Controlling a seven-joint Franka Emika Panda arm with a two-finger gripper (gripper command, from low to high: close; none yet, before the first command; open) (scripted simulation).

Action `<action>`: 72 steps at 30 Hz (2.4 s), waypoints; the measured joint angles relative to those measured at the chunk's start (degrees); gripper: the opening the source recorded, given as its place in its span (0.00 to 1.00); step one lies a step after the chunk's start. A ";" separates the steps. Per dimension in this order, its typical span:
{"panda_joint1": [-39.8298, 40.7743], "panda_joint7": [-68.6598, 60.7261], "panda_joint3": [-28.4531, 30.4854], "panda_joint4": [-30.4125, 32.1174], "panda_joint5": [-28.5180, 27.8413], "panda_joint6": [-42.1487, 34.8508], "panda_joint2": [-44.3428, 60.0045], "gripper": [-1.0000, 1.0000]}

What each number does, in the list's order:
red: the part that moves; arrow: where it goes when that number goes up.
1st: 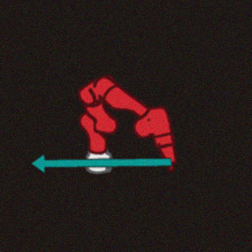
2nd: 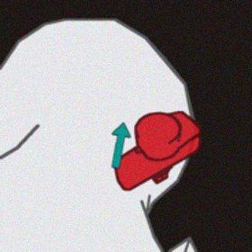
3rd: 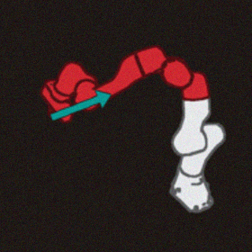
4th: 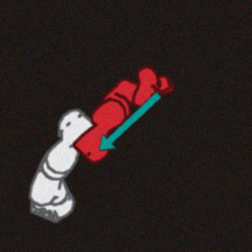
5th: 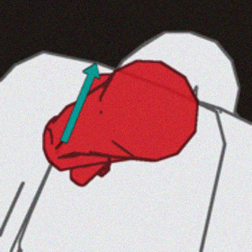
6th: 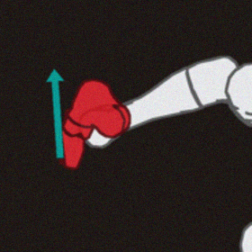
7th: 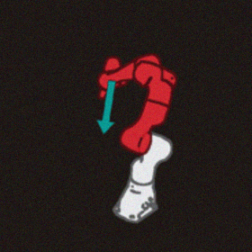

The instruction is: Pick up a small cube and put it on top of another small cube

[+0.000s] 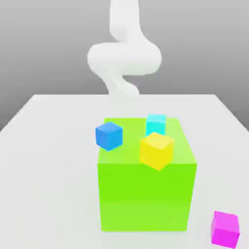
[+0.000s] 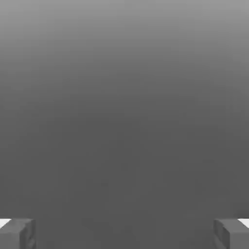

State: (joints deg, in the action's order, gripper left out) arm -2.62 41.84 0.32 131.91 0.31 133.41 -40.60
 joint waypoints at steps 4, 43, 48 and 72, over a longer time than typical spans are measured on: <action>-4.10 -6.70 0.33 0.22 0.65 2.69 8.65 0.50; -20.09 -39.21 -5.27 0.72 -4.79 21.48 63.08 0.00; -18.15 -40.19 -5.37 0.33 -2.20 14.49 54.27 0.00; 5.55 12.12 1.18 13.15 -2.10 -20.12 8.06 0.00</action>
State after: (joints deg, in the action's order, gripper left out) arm 2.93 53.97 1.50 145.06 -1.79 113.29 -32.54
